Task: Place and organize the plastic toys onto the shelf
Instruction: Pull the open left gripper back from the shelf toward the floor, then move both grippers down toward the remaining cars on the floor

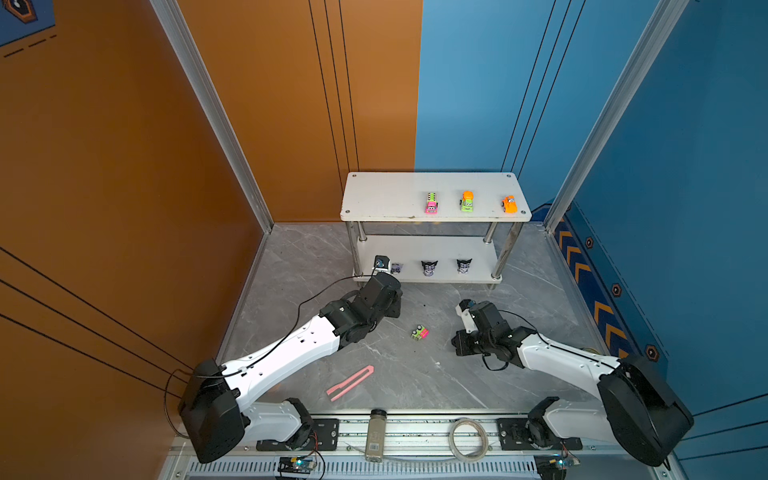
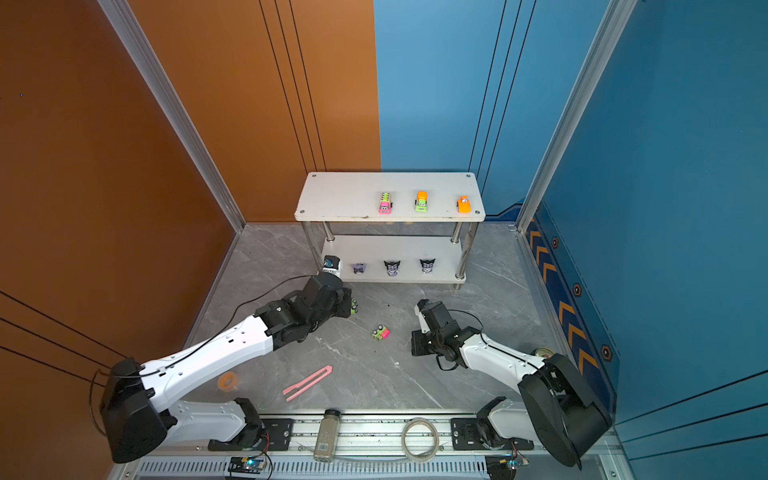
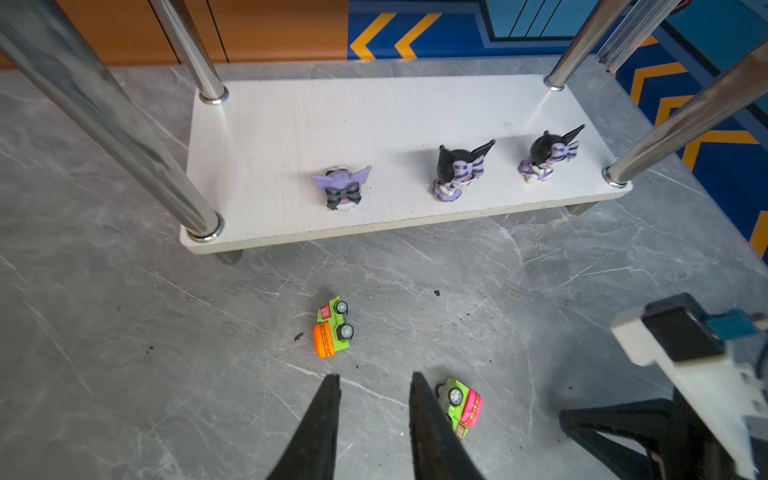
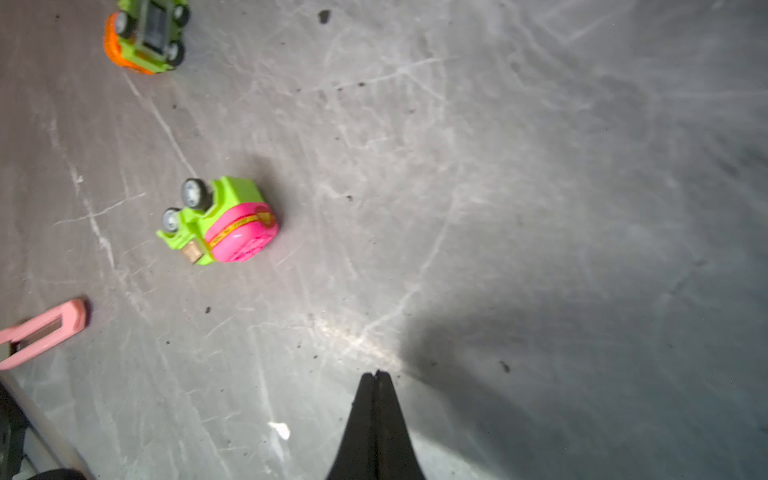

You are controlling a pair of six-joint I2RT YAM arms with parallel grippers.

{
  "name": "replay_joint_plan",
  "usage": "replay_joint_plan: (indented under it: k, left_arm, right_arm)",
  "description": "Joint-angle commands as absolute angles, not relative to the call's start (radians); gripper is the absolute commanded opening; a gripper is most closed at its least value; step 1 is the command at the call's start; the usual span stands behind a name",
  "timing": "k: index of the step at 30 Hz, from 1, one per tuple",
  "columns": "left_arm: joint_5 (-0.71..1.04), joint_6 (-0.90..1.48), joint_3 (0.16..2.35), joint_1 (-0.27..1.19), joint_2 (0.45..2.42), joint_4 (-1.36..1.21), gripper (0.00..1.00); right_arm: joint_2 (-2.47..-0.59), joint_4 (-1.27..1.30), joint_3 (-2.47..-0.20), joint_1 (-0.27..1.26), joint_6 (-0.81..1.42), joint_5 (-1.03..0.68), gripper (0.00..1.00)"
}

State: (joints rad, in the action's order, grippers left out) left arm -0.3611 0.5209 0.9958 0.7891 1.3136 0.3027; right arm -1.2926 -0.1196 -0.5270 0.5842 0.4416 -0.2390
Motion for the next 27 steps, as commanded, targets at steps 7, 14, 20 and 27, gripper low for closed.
replay_joint_plan:
  k: [7, 14, 20, 27]
  left_arm:
    - [-0.231, 0.640, 0.906, 0.693, 1.329, 0.221, 0.30]
    - [-0.208, 0.641, 0.853, 0.644, 1.305, 0.219, 0.30]
    - [-0.153, 0.641, 0.811, 0.590, 1.289, 0.163, 0.30]
    - [-0.083, 0.641, 0.776, 0.533, 1.293, 0.131, 0.30]
  right_arm:
    - [-1.444, -0.122, -0.715, 0.680, 0.407, -0.202, 0.00]
    - [-1.597, -0.161, -0.856, 0.745, 0.402, -0.147, 0.00]
    - [-1.653, -0.184, -0.925, 0.765, 0.404, -0.125, 0.00]
    - [-1.730, -0.213, -0.996, 0.777, 0.410, -0.117, 0.00]
